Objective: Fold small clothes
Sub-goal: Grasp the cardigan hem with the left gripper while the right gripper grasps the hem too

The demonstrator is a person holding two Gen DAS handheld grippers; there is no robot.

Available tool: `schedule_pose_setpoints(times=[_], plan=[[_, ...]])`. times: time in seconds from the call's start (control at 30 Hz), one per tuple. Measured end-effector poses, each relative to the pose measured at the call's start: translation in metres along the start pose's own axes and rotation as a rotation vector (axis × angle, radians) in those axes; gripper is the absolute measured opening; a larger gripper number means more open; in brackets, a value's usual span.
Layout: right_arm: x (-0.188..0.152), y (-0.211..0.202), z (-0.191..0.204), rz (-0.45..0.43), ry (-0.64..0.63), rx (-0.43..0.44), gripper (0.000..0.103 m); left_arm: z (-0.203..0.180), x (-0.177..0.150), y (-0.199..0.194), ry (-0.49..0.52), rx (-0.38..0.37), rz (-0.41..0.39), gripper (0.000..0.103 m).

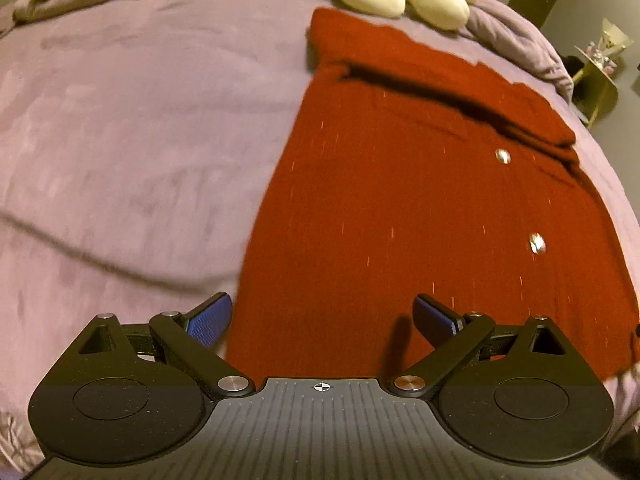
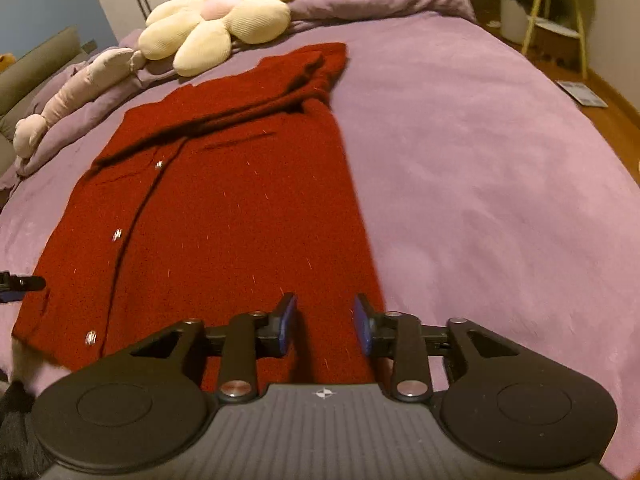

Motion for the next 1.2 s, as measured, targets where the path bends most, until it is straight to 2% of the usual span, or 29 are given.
schedule_pose_setpoints(times=[0.03,0.07,0.17,0.23,0.3,0.37,0.43,0.5,0.57,0.67,0.73,0.77,0.83,1.0,1.03,1.07,1.13,1.2], plan=[[-0.005,-0.005,-0.002,-0.003,0.009,0.003,0.054,0.003,-0.003,-0.002,-0.004,-0.012,0.011,0.100],[-0.006,-0.006,-0.005,0.001,0.008,-0.001,0.056,0.005,-0.005,-0.004,-0.010,-0.021,0.019,0.100],[-0.010,-0.011,-0.011,0.012,0.014,-0.028,0.056,0.015,-0.009,-0.010,-0.032,-0.015,0.005,0.100],[-0.007,-0.010,-0.014,0.000,0.040,0.009,0.056,0.022,-0.009,-0.013,-0.056,-0.023,0.012,0.099],[-0.007,-0.008,-0.017,-0.002,0.062,0.045,0.055,0.029,-0.009,-0.010,-0.091,-0.070,0.053,0.098],[-0.006,0.002,-0.017,0.016,0.083,0.064,0.050,0.033,-0.010,-0.006,-0.112,-0.086,0.084,0.090],[-0.010,0.010,-0.018,0.042,0.113,0.086,0.045,0.036,-0.009,-0.005,-0.116,-0.088,0.088,0.086],[-0.012,0.015,-0.018,0.053,0.119,0.090,0.039,0.037,-0.008,-0.007,-0.125,-0.109,0.095,0.075],[-0.013,0.016,-0.017,0.055,0.110,0.085,0.026,0.038,-0.007,-0.009,-0.111,-0.095,0.096,0.056],[-0.013,0.014,-0.016,0.057,0.098,0.087,0.025,0.039,-0.006,-0.012,-0.083,-0.090,0.103,0.039],[-0.012,0.014,-0.017,0.061,0.097,0.091,0.026,0.040,-0.005,-0.015,-0.083,-0.114,0.111,0.036],[-0.012,0.014,-0.017,0.059,0.092,0.093,0.029,0.040,-0.005,-0.016,-0.084,-0.126,0.115,0.036],[-0.010,0.016,-0.018,0.068,0.092,0.105,0.034,0.038,-0.005,-0.013,-0.073,-0.130,0.132,0.042],[-0.007,0.022,-0.017,0.093,0.064,0.115,0.038,0.033,-0.007,-0.006,-0.044,-0.144,0.172,0.042],[-0.007,0.022,-0.016,0.097,0.055,0.118,0.036,0.032,-0.006,-0.006,-0.035,-0.147,0.173,0.037],[-0.007,0.022,-0.015,0.098,0.042,0.115,0.030,0.032,-0.006,-0.005,-0.028,-0.146,0.177,0.027],[-0.007,0.020,-0.012,0.102,0.017,0.118,0.024,0.032,-0.004,-0.005,-0.024,-0.135,0.184,0.021],[-0.006,0.018,-0.013,0.104,0.030,0.145,0.020,0.032,-0.001,-0.007,-0.034,-0.161,0.191,0.016]])
Point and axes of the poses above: each gripper's, at about its wrist camera, not at the fingertips, and y roughly the way its jaws point, z to its left, x to its top, the point moved 3 cm from there along y, roughly the way its jaws point, and after that the axes turned 14 degrees about -y, right-handed, at the moved point
